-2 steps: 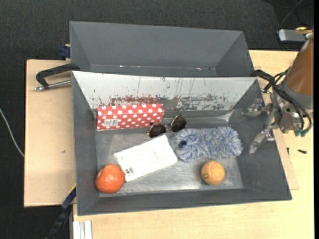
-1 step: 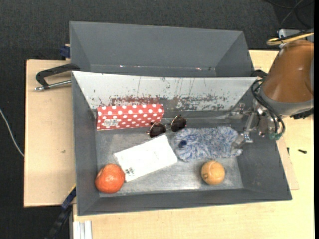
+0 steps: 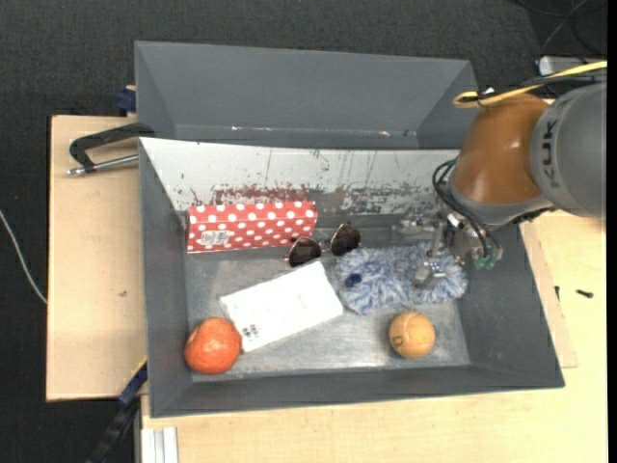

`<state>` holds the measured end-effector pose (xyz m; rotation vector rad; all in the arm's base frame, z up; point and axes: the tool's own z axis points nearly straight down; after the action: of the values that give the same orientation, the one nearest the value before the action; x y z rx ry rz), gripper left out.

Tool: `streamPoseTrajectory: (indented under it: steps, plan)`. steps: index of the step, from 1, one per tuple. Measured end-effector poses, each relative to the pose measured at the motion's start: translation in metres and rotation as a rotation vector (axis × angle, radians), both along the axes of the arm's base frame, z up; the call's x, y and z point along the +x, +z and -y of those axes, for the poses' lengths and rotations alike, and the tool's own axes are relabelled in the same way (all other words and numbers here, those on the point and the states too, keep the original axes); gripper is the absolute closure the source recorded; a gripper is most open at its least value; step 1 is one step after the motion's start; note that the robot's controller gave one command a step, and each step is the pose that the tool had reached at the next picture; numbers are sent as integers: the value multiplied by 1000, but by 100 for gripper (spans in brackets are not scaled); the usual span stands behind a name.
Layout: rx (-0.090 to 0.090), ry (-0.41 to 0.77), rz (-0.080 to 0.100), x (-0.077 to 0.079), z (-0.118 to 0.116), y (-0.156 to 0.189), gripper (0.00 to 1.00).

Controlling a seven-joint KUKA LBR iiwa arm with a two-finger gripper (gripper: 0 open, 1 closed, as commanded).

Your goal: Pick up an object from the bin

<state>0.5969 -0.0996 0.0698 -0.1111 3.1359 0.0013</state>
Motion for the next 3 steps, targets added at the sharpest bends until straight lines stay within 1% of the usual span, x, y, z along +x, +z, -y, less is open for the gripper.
streamPoseTrajectory:
  steps: [1, 2, 3]
  plan:
    - [0, -129, 1, -15, 4, 3, 0]
    - [-3, -46, -3, -5, 2, 2, 0]
    - [0, -129, 3, -12, 4, 5, 100]
